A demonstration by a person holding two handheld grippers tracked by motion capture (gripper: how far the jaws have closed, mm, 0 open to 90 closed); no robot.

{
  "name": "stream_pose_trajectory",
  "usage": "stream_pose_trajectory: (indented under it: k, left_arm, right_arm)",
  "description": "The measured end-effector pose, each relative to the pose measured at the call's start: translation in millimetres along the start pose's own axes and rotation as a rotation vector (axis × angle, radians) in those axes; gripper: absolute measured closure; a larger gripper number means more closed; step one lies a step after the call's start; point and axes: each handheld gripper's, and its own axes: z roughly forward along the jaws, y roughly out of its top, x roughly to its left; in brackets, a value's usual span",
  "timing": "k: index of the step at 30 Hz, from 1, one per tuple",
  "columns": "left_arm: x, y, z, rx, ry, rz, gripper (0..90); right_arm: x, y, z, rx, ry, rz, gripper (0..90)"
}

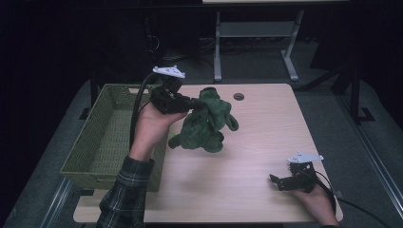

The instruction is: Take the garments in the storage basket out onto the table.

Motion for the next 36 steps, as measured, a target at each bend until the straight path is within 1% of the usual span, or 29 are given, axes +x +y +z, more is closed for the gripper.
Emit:
stream_pose_trajectory:
  k: [2,12,14,17,20,22,26,28,32,33,35,36]
  left_arm:
    - [-3.0,-2.6,9.0,0.008,-0.014,0.002,86.7]
    - [-15.1,-17.3,56.3,0.014,-0.075,-0.018,86.6]
    - [-16.8,-22.0,66.7,0.020,-0.074,-0.022,86.7]
    - [-17.5,-30.1,82.6,0.029,-0.080,-0.041,86.7]
    - [-16.3,-38.8,98.1,0.047,-0.090,-0.059,86.7]
    - [-15.3,-45.2,108.7,0.062,-0.104,-0.071,86.6]
    - [-12.2,-60.6,129.7,0.083,-0.134,-0.114,86.6]
    - [-9.7,-68.0,139.6,0.095,-0.142,-0.134,86.6]
    - [-2.8,-80.5,156.4,0.132,-0.136,-0.152,86.6]
    - [-0.3,-83.5,160.0,0.141,-0.133,-0.145,86.5]
    - [3.9,-89.1,167.4,0.154,-0.129,-0.154,86.5]
    - [6.3,-91.6,170.5,0.162,-0.121,-0.151,86.5]
  right_arm:
    - [0.1,0.0,0.0,0.000,0.001,0.001,0.0]
    - [0.2,0.0,-0.1,0.000,0.001,0.003,0.0]
    - [0.2,0.0,-0.1,0.000,0.001,0.003,0.0]
    - [0.2,0.0,-0.1,0.000,0.001,0.003,0.0]
    - [0.1,0.0,0.0,-0.001,0.001,0.001,0.0]
    - [0.1,0.0,0.0,-0.001,0.001,0.000,0.0]
    - [-0.1,-0.1,0.0,0.000,0.000,-0.002,0.0]
    - [-0.1,-0.1,0.0,0.000,0.000,-0.002,0.0]
    - [-0.1,-0.1,0.0,0.000,0.000,-0.002,0.0]
    - [-0.1,-0.1,0.0,0.000,0.000,-0.002,0.0]
    - [-0.1,0.0,0.0,0.000,0.000,-0.002,0.0]
    - [0.0,-0.1,0.0,0.000,0.000,-0.001,0.0]
